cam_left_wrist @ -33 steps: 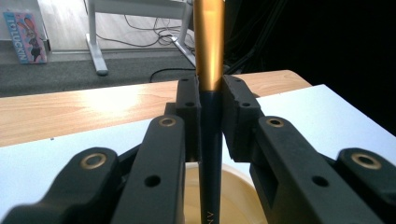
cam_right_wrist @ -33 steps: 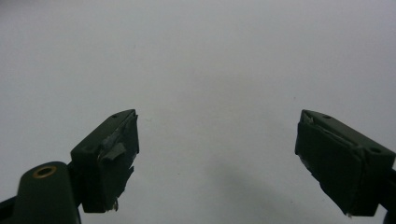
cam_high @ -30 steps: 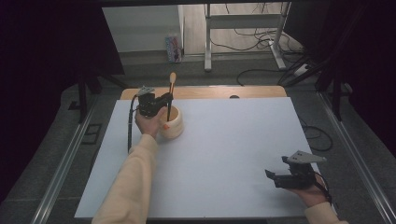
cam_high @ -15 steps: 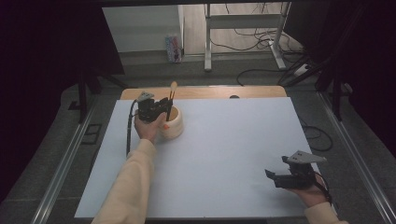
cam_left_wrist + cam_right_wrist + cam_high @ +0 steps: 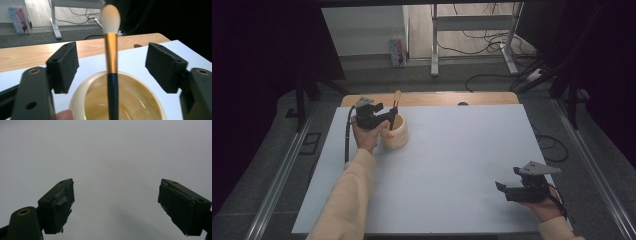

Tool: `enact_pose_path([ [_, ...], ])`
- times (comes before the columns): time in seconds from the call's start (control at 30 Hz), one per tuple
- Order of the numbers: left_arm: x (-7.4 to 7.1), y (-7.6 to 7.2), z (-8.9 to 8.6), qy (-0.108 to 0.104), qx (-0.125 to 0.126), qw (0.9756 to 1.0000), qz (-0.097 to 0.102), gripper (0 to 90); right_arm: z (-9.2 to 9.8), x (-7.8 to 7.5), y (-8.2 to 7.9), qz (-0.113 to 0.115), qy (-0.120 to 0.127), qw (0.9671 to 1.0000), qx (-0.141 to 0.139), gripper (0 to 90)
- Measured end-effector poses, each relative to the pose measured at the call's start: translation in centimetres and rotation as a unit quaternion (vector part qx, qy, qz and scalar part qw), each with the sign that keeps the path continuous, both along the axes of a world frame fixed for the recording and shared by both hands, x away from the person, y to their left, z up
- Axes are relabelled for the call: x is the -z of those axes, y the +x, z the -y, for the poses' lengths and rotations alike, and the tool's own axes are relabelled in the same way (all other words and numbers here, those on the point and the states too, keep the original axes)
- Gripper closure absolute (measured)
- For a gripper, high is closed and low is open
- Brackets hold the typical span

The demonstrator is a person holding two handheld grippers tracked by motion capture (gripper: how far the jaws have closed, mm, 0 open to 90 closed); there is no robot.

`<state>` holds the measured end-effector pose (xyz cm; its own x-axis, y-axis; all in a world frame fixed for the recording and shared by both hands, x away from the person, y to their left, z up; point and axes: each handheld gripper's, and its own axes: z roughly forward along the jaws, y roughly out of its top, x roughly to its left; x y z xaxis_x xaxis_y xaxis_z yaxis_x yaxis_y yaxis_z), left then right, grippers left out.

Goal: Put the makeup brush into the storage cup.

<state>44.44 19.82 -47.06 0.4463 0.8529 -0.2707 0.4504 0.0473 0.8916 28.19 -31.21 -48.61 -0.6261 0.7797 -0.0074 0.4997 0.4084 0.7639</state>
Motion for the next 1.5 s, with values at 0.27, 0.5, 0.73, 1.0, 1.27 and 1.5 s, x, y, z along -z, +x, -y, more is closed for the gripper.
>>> enact_pose_path([
  [0.27,-0.7,-0.6,-0.2,0.001,0.017,0.9998,-0.004,19.8,0.0,0.0,0.0,-0.001,0.0,1.0,0.0,13.8],
  [0.5,-1.4,-1.4,0.0,0.019,0.038,0.999,-0.009,18.5,-0.1,0.0,0.0,0.0,0.001,1.0,0.0,13.8],
  [0.73,-2.2,-2.5,0.2,0.032,0.056,0.9978,-0.015,17.7,-0.1,-0.1,0.0,0.001,0.001,1.0,-0.001,13.8],
  [1.0,-3.6,-4.4,-0.4,0.051,0.072,0.9959,-0.018,15.6,-0.1,-0.2,0.0,0.003,0.003,1.0,-0.001,13.7],
  [1.27,-4.1,-6.1,-0.5,0.052,0.084,0.9949,-0.019,14.1,-0.3,-0.3,-0.1,0.005,0.003,1.0,-0.003,13.8],
  [1.5,-4.3,-7.7,-0.7,0.054,0.095,0.9937,-0.023,13.8,-0.3,-0.4,-0.1,0.006,0.004,1.0,-0.004,13.8],
])
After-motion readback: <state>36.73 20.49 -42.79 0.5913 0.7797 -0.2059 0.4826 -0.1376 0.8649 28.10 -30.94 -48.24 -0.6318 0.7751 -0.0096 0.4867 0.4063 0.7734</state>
